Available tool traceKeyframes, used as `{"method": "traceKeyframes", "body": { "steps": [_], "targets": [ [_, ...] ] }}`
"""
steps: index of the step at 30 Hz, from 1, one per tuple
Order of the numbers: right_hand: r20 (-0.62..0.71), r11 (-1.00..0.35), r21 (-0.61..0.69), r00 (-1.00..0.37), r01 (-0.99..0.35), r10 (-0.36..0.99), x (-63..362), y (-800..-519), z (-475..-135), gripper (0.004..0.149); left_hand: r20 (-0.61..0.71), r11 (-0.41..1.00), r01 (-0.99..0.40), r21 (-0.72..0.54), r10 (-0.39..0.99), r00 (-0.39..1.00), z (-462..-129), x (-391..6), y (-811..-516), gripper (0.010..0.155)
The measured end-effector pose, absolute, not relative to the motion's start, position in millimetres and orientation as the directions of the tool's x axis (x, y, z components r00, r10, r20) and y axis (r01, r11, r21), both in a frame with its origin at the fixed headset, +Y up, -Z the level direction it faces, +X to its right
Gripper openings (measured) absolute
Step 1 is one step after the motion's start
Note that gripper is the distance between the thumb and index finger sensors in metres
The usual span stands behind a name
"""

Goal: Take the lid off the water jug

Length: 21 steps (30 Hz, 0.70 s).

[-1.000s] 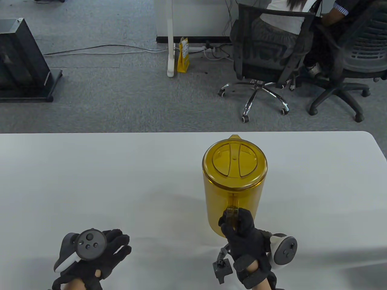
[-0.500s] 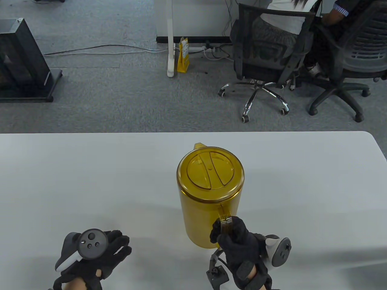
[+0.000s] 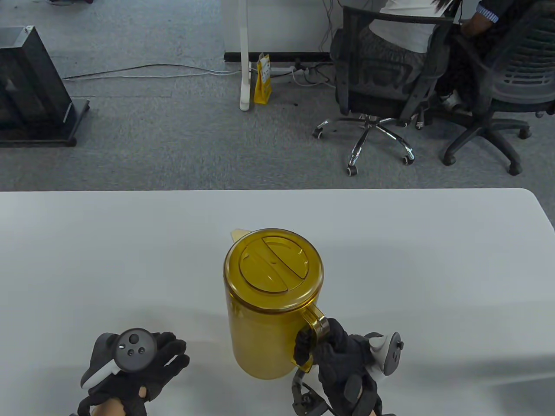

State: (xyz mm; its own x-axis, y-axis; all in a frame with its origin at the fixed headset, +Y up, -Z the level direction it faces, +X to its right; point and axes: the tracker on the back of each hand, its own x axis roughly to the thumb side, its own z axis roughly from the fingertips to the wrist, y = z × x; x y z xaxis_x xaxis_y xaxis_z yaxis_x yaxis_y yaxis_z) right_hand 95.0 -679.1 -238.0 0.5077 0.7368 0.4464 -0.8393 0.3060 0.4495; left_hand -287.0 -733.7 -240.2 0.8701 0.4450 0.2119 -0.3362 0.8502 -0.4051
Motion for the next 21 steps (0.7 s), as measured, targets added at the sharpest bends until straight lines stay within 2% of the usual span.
{"method": "traceKeyframes", "body": {
  "steps": [9, 21],
  "targets": [
    [0.409, 0.371, 0.439, 0.549, -0.819, 0.729, 80.9, -693.0, -238.2, 0.053, 0.207, 0.845, -0.338, -0.413, 0.449, 0.869, -240.4, -286.8, -733.8, 0.064],
    [0.415, 0.340, 0.436, 0.521, -0.833, 0.746, 79.9, -699.7, -239.5, 0.059, 0.204, 0.845, -0.319, -0.429, 0.435, 0.877, -240.4, -285.1, -735.9, 0.064]
  ]
}}
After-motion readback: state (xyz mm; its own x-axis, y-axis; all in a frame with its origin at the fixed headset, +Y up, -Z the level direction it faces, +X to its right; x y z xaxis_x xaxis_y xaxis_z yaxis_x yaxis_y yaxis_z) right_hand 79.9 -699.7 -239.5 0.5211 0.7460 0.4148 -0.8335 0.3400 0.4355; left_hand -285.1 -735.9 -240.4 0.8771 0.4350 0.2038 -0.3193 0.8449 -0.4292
